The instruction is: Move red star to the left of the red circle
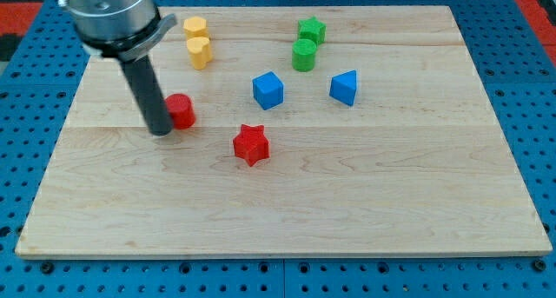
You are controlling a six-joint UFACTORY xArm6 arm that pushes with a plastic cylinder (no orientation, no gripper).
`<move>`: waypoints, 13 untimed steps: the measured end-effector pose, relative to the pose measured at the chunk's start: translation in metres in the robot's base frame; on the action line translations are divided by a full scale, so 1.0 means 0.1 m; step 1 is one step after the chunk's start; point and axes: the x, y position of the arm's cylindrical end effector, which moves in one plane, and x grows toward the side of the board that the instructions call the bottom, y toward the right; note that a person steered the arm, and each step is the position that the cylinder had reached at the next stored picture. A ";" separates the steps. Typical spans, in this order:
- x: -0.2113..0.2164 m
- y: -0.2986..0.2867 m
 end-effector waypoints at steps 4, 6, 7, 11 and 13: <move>1.09 -0.05; 1.00 1.44; 0.62 1.68; 0.53 0.14; -0.10 0.00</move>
